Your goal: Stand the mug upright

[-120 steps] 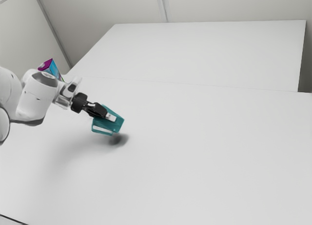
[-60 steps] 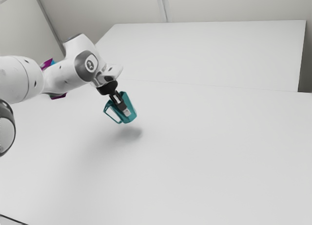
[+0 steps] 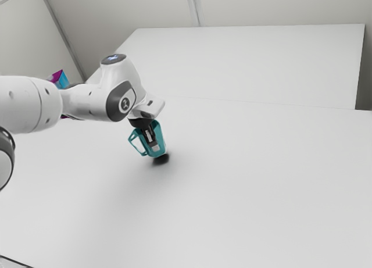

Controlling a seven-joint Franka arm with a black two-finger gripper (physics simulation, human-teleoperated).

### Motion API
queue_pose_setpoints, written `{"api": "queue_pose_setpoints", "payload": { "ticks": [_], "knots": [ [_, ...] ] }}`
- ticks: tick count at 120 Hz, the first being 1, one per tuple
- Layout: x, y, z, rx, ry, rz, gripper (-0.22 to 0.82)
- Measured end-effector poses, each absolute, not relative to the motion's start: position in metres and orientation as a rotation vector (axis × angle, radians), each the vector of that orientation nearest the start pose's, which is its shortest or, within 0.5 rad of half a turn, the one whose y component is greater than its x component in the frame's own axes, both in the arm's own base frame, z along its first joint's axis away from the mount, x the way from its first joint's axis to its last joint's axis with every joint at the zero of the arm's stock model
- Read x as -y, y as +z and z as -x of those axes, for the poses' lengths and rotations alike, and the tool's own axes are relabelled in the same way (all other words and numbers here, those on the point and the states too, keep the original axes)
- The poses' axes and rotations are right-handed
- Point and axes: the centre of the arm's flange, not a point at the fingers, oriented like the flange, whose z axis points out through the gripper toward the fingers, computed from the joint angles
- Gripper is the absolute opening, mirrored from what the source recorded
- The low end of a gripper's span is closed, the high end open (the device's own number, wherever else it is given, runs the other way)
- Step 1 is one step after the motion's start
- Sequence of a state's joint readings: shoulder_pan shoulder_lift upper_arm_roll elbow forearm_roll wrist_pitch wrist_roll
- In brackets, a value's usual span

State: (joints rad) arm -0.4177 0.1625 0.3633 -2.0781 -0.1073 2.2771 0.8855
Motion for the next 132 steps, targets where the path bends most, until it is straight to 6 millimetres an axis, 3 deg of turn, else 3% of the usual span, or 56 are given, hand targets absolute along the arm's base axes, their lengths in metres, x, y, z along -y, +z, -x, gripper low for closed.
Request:
{"api": "queue_pose_setpoints", "payload": {
  "ticks": [29, 61, 103, 132],
  "knots": [
    [0.04, 0.336, -0.56, -1.312, -0.098, 2.812, -0.18],
    [0.044, 0.323, -0.556, -1.278, -0.14, 2.801, -0.18],
    [0.044, 0.32, -0.555, -1.237, -0.18, 2.806, -0.18],
    [0.044, 0.321, -0.556, -1.226, -0.192, 2.814, -0.08]
  ]
}}
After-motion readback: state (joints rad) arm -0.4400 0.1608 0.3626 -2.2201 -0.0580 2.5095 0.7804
